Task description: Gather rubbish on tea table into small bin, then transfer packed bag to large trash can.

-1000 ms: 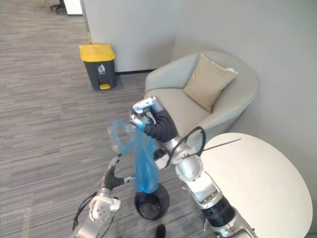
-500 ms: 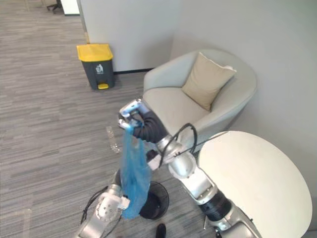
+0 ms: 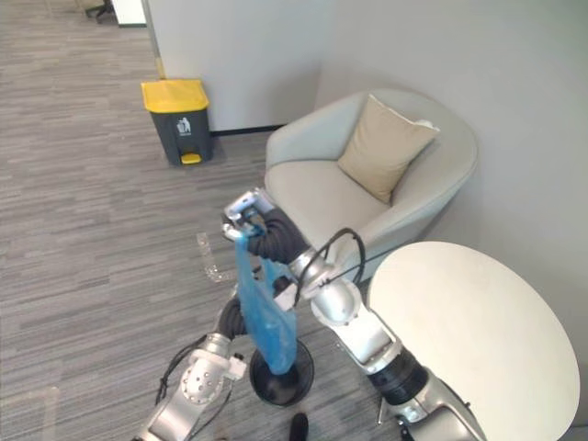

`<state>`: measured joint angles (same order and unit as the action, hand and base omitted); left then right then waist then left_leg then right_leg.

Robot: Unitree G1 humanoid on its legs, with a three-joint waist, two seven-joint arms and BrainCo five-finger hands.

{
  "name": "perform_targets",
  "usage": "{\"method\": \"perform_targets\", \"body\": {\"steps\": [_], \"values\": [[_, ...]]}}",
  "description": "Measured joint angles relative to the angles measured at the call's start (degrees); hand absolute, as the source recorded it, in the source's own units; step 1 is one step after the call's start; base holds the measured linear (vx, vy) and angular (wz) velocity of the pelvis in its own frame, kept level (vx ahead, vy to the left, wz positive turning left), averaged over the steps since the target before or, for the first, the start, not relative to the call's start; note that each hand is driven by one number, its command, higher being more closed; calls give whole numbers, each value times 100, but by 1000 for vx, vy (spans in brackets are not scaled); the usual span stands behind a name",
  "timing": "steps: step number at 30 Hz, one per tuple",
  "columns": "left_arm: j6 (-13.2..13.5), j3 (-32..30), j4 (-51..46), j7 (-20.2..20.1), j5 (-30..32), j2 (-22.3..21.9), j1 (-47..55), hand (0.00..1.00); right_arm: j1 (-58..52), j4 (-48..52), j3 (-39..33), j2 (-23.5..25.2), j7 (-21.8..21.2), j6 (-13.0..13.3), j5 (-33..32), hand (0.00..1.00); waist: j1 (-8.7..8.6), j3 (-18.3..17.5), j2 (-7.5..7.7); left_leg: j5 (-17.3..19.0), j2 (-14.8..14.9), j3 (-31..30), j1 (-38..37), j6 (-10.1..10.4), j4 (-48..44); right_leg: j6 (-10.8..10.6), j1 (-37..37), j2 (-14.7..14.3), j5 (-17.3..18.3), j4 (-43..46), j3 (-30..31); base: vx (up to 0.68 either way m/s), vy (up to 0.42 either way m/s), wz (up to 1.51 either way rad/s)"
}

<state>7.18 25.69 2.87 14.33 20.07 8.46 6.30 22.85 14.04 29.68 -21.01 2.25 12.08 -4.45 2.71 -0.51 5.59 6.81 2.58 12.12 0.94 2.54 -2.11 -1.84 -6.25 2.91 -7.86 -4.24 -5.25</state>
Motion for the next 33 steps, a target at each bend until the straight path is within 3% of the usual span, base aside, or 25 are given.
{"method": "perform_targets", "body": {"steps": [11, 15, 22, 33], "values": [[-6, -282, 0, 3, -6, -9, 14, 0, -107, -656, -38, 13, 94, -258, 688, 100, -4, 26, -36, 0, 0, -28, 2, 0, -13, 0, 15, 8, 0, 2, -13, 0, 0, 0], [-15, -450, 39, 4, -46, -20, 12, 0, -107, -1066, -119, 89, 202, -362, 696, 100, -3, 39, -49, 0, 0, -37, 18, 0, -41, 2, 15, 12, 1, -4, -13, 0, 0, 0], [-26, -773, 245, 11, -640, -13, 20, 0, 148, -1814, -278, 283, 272, -643, 692, 100, 15, 123, -59, 2, -4, -97, 103, 1, -160, 8, 21, 30, 6, -18, -15, -17, -6, 4], [-13, -899, -157, 3, -907, -15, 137, 0, 349, -2237, -272, 757, 232, -825, 730, 100, 66, 217, -7, 8, 4, -195, 212, 8, -281, 23, 16, 40, 16, -20, -61, -18, -8, 4]]}}
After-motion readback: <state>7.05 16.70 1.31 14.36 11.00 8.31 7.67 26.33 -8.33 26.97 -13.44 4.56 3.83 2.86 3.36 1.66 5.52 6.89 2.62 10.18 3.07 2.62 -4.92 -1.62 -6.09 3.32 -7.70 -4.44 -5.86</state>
